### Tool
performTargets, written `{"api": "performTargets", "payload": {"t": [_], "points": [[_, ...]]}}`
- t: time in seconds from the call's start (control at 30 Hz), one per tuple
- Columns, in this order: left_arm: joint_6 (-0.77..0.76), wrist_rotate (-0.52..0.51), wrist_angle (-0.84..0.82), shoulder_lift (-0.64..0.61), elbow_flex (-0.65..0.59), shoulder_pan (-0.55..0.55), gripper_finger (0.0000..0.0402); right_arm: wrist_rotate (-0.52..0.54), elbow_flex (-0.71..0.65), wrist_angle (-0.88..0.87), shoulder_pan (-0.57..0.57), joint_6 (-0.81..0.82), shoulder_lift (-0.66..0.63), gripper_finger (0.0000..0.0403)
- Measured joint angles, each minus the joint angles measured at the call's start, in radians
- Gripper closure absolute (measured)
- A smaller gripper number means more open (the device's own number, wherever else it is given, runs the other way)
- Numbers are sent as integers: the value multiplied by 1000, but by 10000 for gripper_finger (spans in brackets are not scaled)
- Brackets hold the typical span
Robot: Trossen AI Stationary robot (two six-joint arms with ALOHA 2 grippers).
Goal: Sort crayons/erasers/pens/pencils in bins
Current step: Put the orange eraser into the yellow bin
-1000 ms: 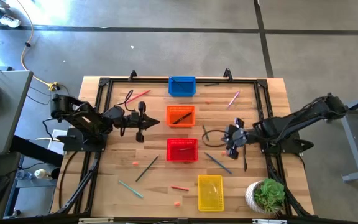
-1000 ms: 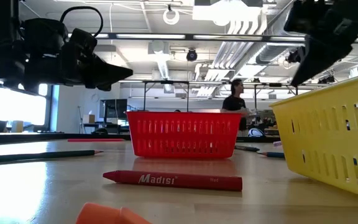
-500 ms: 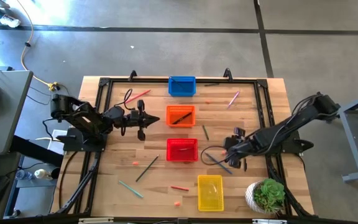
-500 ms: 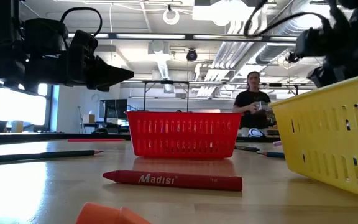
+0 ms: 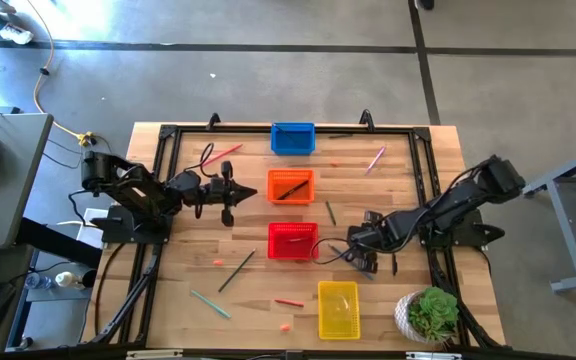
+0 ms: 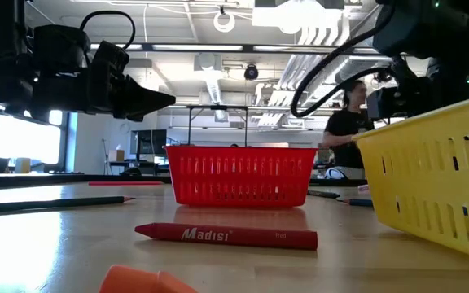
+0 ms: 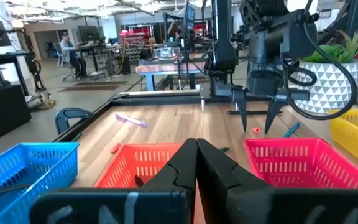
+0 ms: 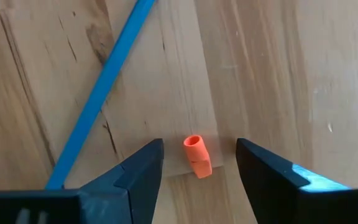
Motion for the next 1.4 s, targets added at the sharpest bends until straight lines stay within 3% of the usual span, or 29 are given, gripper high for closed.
{"api": "performTargets", "payload": {"t": [0.13,0.4,0.53,0.73,0.9,1.1,1.4], "points": [[0,0,-7,0,0,0,401,-12,0,12,-12,1,3,238],[0,0,-11,0,0,0,401,-8,0,22,-14,43,3,352],[2,0,-23,0,0,0,401,-11,47,-30,-12,47,9,386],[1,0,-38,0,0,0,401,-42,240,-151,44,68,8,393],[5,0,-38,0,0,0,401,18,424,-258,132,104,6,392],[-9,-1,-53,0,0,0,401,88,566,-256,254,150,28,391],[-26,-1,-88,0,0,-25,401,76,766,-292,377,209,328,391]]}}
